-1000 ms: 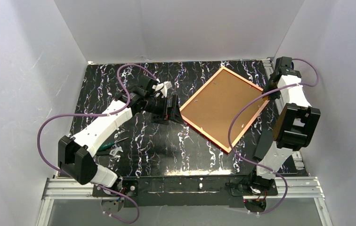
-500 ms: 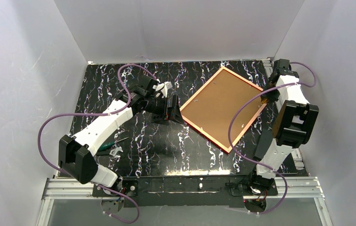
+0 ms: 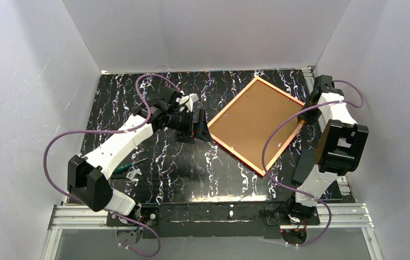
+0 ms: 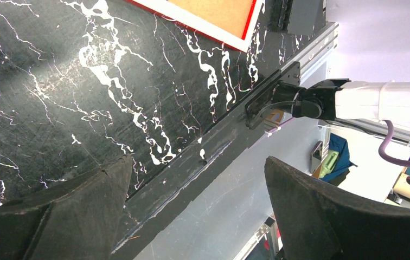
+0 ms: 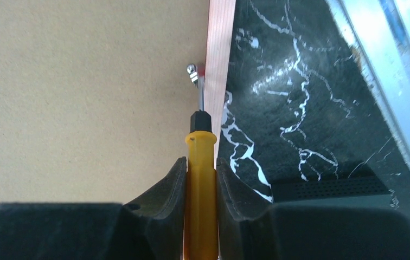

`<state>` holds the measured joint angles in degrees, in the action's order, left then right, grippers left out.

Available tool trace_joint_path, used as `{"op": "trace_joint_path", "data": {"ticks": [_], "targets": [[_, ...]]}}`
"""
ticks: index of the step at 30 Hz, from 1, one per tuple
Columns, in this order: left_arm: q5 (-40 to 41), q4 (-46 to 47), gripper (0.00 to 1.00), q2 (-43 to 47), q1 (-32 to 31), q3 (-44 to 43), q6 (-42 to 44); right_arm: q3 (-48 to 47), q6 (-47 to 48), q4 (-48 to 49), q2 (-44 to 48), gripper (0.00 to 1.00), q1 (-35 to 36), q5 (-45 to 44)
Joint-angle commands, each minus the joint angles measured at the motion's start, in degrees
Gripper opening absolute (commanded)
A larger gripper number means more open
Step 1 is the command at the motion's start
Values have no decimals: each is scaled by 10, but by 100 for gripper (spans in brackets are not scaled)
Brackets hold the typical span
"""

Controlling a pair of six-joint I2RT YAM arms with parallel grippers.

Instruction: Take the photo out of the frame

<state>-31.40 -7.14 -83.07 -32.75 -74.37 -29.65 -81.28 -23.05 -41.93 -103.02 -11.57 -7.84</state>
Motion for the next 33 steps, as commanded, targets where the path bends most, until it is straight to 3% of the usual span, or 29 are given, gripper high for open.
{"op": "trace_joint_path", "data": {"ticks": [1,13,21,24,27,33], "targets": [[-22,-24,92,2,-2,8,0,32,-25,-12,25,1,-1,48],[-21,-23,92,3,-2,9,1,16,-35,-24,16,1,-5,74],[-31,-14,92,1,-2,9,4,27,-2,-62,83,1,10,187],[-58,25,93,-1,-1,19,-6,16,50,-135,89,1,65,235],[-77,64,93,0,-2,36,-17,28,62,-173,112,1,165,221],[-84,145,93,21,-2,71,-1,117,-6,-95,231,1,239,314]]}}
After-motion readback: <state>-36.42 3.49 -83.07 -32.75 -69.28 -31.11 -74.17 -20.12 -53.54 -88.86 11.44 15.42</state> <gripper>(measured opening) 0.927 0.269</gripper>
